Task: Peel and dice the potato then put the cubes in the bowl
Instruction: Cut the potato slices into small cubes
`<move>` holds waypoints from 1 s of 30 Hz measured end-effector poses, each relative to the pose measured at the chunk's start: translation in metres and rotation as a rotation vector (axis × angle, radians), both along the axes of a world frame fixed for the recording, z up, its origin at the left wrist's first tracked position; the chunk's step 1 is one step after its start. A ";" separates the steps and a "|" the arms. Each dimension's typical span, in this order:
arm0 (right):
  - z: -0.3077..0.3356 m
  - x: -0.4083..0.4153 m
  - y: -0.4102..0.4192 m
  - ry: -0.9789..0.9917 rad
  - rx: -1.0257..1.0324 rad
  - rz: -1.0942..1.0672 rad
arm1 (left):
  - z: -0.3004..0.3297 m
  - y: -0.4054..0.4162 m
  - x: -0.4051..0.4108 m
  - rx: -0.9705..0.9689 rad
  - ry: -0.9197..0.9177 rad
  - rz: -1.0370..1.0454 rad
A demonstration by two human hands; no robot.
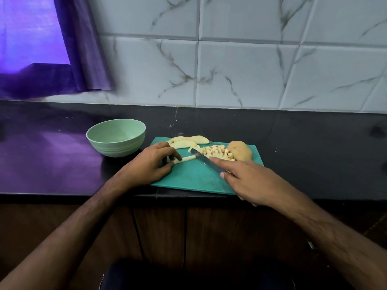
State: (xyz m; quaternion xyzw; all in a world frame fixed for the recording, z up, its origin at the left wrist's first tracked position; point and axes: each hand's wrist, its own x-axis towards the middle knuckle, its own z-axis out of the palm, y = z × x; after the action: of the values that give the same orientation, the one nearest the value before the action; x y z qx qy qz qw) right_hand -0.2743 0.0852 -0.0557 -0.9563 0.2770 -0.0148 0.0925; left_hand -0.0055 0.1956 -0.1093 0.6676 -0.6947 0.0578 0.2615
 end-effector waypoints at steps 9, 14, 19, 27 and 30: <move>-0.011 0.004 0.005 0.026 -0.078 -0.002 | 0.000 0.000 0.000 0.037 -0.003 -0.026; -0.008 0.007 0.004 0.071 -0.050 0.004 | -0.001 0.000 0.001 0.043 0.001 -0.029; -0.008 0.009 0.004 0.068 -0.151 -0.022 | 0.001 0.001 -0.001 0.057 0.005 -0.021; -0.011 0.005 0.008 0.045 -0.156 0.008 | 0.000 0.000 0.000 0.077 -0.024 -0.029; -0.013 0.007 0.009 0.043 -0.126 0.001 | 0.000 -0.001 0.001 0.088 -0.025 -0.022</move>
State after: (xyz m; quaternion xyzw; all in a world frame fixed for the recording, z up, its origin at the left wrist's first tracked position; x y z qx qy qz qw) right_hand -0.2674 0.0943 -0.0690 -0.9604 0.2770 -0.0117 0.0263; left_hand -0.0043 0.1946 -0.1097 0.6699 -0.7071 0.0325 0.2240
